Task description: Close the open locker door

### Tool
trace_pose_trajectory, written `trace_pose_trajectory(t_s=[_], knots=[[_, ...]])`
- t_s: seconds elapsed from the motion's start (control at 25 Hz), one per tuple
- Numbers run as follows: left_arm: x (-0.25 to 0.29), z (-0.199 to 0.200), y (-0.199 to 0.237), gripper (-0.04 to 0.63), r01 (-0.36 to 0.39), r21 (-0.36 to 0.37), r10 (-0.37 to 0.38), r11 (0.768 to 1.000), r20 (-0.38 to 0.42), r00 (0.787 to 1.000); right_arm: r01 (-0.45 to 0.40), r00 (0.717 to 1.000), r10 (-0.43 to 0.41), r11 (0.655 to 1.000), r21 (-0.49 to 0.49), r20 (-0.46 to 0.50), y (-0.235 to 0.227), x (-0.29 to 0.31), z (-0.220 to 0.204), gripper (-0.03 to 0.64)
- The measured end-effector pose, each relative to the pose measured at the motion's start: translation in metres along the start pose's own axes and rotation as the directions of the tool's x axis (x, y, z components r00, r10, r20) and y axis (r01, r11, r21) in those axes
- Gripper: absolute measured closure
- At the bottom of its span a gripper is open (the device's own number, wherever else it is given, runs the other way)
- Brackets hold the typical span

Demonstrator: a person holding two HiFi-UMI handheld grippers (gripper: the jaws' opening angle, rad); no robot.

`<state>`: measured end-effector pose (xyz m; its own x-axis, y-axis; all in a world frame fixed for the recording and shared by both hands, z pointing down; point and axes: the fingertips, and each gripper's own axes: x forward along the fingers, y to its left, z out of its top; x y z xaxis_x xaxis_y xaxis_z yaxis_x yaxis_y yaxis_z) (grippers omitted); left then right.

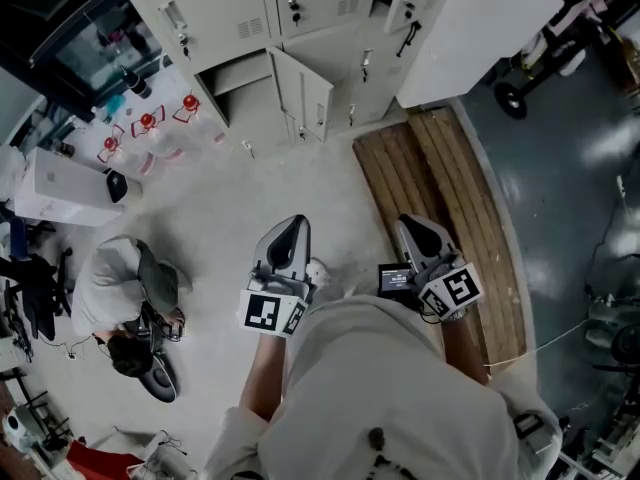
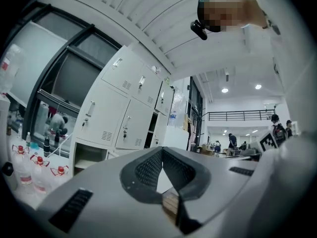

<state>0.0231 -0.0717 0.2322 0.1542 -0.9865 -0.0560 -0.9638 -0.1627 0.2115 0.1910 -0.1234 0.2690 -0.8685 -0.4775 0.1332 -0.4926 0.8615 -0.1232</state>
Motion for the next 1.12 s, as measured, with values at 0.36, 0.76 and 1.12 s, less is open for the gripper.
trace_pose_trajectory(t_s=[0.36, 0.76, 1.12], knots=[[-0.007, -0.002, 0.045, 0.588, -0.158, -0.002, 0.158, 0.987, 0.012, 0.987, -0.155, 0.986, 0.153, 0.988, -0.021, -0.064, -0.006, 0.060, 0.002, 0.588], [0.038, -0.025, 0.060, 0.588, -0.375, 0.024, 0.375, 0.927, -0.011, 0.927, -0.419, 0.898, 0.406, 0.907, -0.046, -0.169, -0.058, 0.135, -0.008, 0.588], [0.131, -0.054, 0.056, 0.588, -0.527, 0.027, 0.528, 0.849, -0.044, 0.848, -0.602, 0.776, 0.563, 0.796, -0.068, -0.284, -0.156, 0.202, -0.038, 0.588]])
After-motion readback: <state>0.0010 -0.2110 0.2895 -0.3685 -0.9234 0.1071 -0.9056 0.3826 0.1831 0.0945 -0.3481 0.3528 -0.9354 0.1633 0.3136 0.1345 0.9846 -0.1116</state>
